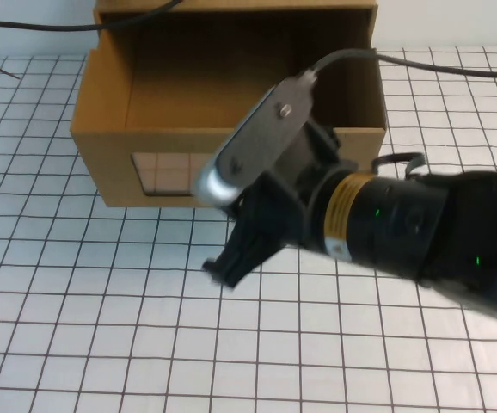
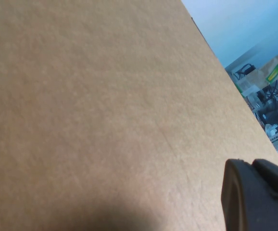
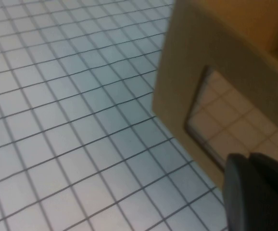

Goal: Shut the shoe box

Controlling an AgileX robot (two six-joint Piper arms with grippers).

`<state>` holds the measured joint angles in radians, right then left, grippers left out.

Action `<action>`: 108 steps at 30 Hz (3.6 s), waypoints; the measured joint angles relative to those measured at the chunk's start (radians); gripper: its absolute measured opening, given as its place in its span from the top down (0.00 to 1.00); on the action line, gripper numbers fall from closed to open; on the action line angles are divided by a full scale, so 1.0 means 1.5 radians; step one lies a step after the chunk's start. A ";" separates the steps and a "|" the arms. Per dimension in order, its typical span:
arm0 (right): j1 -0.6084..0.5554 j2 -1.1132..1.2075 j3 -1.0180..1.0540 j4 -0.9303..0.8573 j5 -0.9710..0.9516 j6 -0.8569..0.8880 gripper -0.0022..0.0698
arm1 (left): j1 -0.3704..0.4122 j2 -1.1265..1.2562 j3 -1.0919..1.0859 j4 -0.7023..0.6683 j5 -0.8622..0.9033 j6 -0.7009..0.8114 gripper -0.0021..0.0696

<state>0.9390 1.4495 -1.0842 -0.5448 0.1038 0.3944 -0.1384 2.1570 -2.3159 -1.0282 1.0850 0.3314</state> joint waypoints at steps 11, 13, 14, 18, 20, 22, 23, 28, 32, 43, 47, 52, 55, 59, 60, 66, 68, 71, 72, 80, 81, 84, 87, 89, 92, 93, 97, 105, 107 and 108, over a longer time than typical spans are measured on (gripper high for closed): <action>-0.069 0.091 -0.031 0.015 -0.075 0.033 0.99 | 0.000 0.000 0.000 0.000 -0.002 -0.002 0.98; -0.075 0.111 -0.052 0.015 -0.076 0.033 0.99 | 0.000 0.000 0.000 0.000 -0.002 -0.002 0.98; -0.081 0.122 -0.066 0.015 -0.076 0.033 0.99 | 0.000 0.000 0.000 0.000 -0.002 -0.002 0.98; -0.107 0.155 -0.119 0.015 -0.076 0.034 0.99 | 0.000 0.000 0.000 -0.002 -0.002 -0.002 0.98; -0.122 0.171 -0.143 0.015 -0.077 0.034 0.99 | 0.000 0.000 0.000 -0.002 -0.003 -0.002 0.98; -0.134 0.183 -0.161 0.016 -0.077 0.034 0.99 | 0.000 0.000 0.000 -0.003 -0.003 -0.002 0.98; -0.141 0.191 -0.170 0.017 -0.079 0.034 0.99 | 0.000 0.000 0.000 -0.003 -0.003 -0.002 0.98; -0.171 0.228 -0.213 0.017 -0.080 0.036 0.99 | 0.000 0.000 0.000 -0.003 -0.001 0.001 0.98; -0.181 0.262 -0.249 0.019 -0.084 0.036 0.99 | 0.000 0.000 0.000 -0.003 0.000 0.005 0.98; -0.188 0.333 -0.347 0.020 -0.083 0.038 0.99 | 0.000 0.000 0.000 -0.003 0.005 0.010 0.98; -0.193 0.342 -0.372 0.020 -0.069 0.039 0.99 | 0.000 0.000 0.000 -0.003 0.005 0.016 0.98; -0.193 0.336 -0.380 0.020 -0.037 0.039 0.99 | 0.003 0.000 0.000 -0.007 0.009 0.047 0.98; -0.193 0.315 -0.380 0.021 0.012 0.039 0.99 | 0.009 0.000 0.000 -0.032 0.019 0.078 0.98; -0.179 0.287 -0.380 0.022 0.093 0.003 0.99 | 0.017 -0.006 0.001 -0.077 0.022 0.137 0.98; -0.172 0.280 -0.380 0.024 0.113 -0.022 0.99 | 0.018 -0.013 0.001 -0.080 0.022 0.147 0.98; -0.110 0.229 -0.380 0.033 0.221 -0.176 0.99 | 0.019 -0.080 -0.003 -0.028 0.029 0.167 0.98; -0.103 0.211 -0.380 0.037 0.238 -0.191 0.99 | 0.019 -0.106 -0.003 0.004 0.044 0.167 0.98; -0.102 0.180 -0.381 0.037 0.271 -0.203 0.99 | 0.022 -0.144 -0.006 0.031 0.087 0.169 0.98; -0.102 0.169 -0.381 0.037 0.287 -0.212 0.99 | 0.022 -0.155 -0.006 0.036 0.097 0.170 0.98; -0.134 0.078 -0.381 0.036 0.392 -0.272 0.99 | 0.039 -0.252 -0.002 0.108 0.115 0.145 0.98; -0.144 0.061 -0.381 0.036 0.402 -0.277 0.99 | 0.039 -0.272 0.008 0.116 0.115 0.141 0.98; -0.183 0.002 -0.364 0.037 0.408 -0.289 0.99 | 0.040 -0.344 0.075 0.125 0.116 0.148 0.98; -0.232 -0.073 -0.301 0.047 0.376 -0.291 0.99 | 0.040 -0.431 0.173 0.137 0.116 0.172 0.98; -0.267 -0.131 -0.235 0.069 0.339 -0.292 0.99 | 0.040 -0.497 0.244 0.156 0.116 0.187 0.98; -0.299 -0.219 -0.119 0.096 0.280 -0.292 0.99 | 0.040 -0.590 0.371 0.191 0.100 0.196 0.98; -0.305 -0.242 -0.088 0.103 0.267 -0.292 0.99 | 0.040 -0.617 0.405 0.201 0.087 0.197 0.98; -0.311 -0.349 0.050 0.120 0.230 -0.288 0.99 | 0.040 -0.743 0.562 0.240 0.011 0.202 0.98; -0.313 -0.545 0.287 0.122 0.185 -0.176 0.99 | 0.040 -0.980 0.865 0.269 -0.113 0.199 0.98; -0.313 -0.588 0.334 0.123 0.163 -0.147 0.99 | 0.040 -1.038 0.936 0.270 -0.138 0.197 0.98; -0.313 -0.609 0.356 0.123 0.154 -0.138 0.99 | 0.040 -1.065 0.963 0.271 -0.147 0.197 0.98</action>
<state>0.4698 0.5356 -0.5509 -0.3607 0.3347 0.1874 -0.0786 0.5590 -0.8719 -0.6219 0.8639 0.6266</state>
